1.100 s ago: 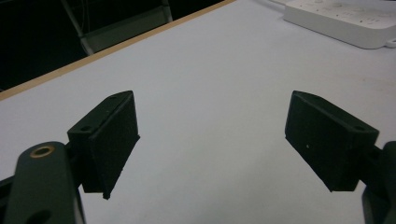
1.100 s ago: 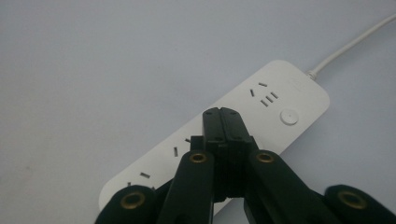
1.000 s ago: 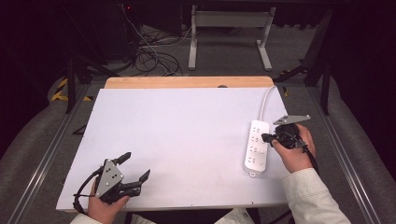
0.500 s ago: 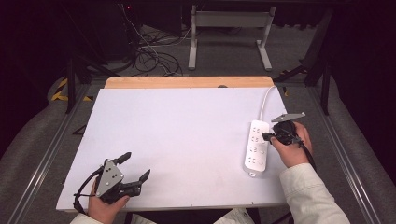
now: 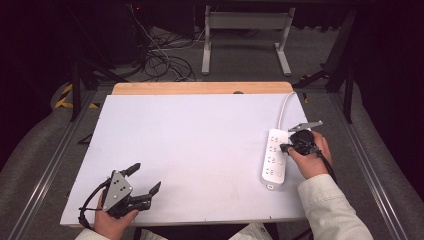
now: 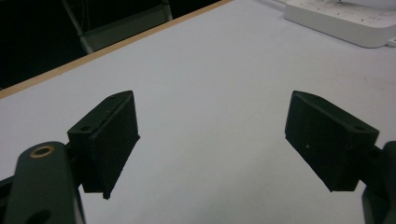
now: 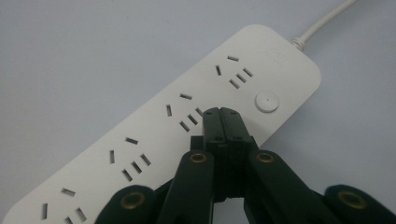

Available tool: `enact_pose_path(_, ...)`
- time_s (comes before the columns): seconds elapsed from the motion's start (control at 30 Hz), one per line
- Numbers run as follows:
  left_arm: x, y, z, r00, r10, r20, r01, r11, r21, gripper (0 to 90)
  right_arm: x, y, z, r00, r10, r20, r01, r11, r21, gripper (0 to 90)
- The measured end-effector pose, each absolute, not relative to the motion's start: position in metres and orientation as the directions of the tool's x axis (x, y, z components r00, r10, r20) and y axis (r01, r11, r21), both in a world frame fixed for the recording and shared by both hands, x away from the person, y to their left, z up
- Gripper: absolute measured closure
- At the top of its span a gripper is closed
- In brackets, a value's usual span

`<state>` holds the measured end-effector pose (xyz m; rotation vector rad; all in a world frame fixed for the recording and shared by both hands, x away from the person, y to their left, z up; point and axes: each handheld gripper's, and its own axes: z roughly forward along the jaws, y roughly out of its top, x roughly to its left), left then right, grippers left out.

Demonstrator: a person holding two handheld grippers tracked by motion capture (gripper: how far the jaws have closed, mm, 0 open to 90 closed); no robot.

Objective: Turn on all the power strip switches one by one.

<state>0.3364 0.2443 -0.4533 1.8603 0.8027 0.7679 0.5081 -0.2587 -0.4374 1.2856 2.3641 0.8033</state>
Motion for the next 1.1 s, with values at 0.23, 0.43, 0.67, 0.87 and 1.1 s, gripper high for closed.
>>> enact_pose_path(0.23, 0.3365, 0.2446, -0.4532, 0.589, 0.789, 0.172, 0.2, -0.349, 0.915, 17.9, 0.5085, -0.2577, -0.4389, -0.538, 0.842, -0.027, 0.659, 0.441, 0.61, 90.0)
enact_pose_path(0.43, 0.3365, 0.2445, -0.4532, 0.59, 0.789, 0.172, 0.201, -0.349, 0.915, 17.9, 0.508, -0.256, -0.4409, -0.539, 0.842, -0.033, 0.659, 0.446, 0.606, 90.0)
enact_pose_path(0.67, 0.3362, 0.2446, -0.4531, 0.59, 0.788, 0.174, 0.198, -0.35, 0.916, 17.9, 0.5084, -0.2541, -0.4411, -0.546, 0.836, -0.05, 0.655, 0.464, 0.596, 90.0)
enact_pose_path(0.87, 0.3359, 0.2448, -0.4531, 0.591, 0.788, 0.173, 0.199, -0.35, 0.915, 17.9, 0.5095, -0.2541, -0.4416, -0.544, 0.838, -0.044, 0.664, 0.463, 0.587, 90.0)
enact_pose_path(1.1, 0.336, 0.245, -0.4532, 0.591, 0.788, 0.174, 0.199, -0.351, 0.915, 17.9, 0.5098, -0.2534, -0.4422, -0.541, 0.84, -0.045, 0.668, 0.461, 0.584, 90.0)
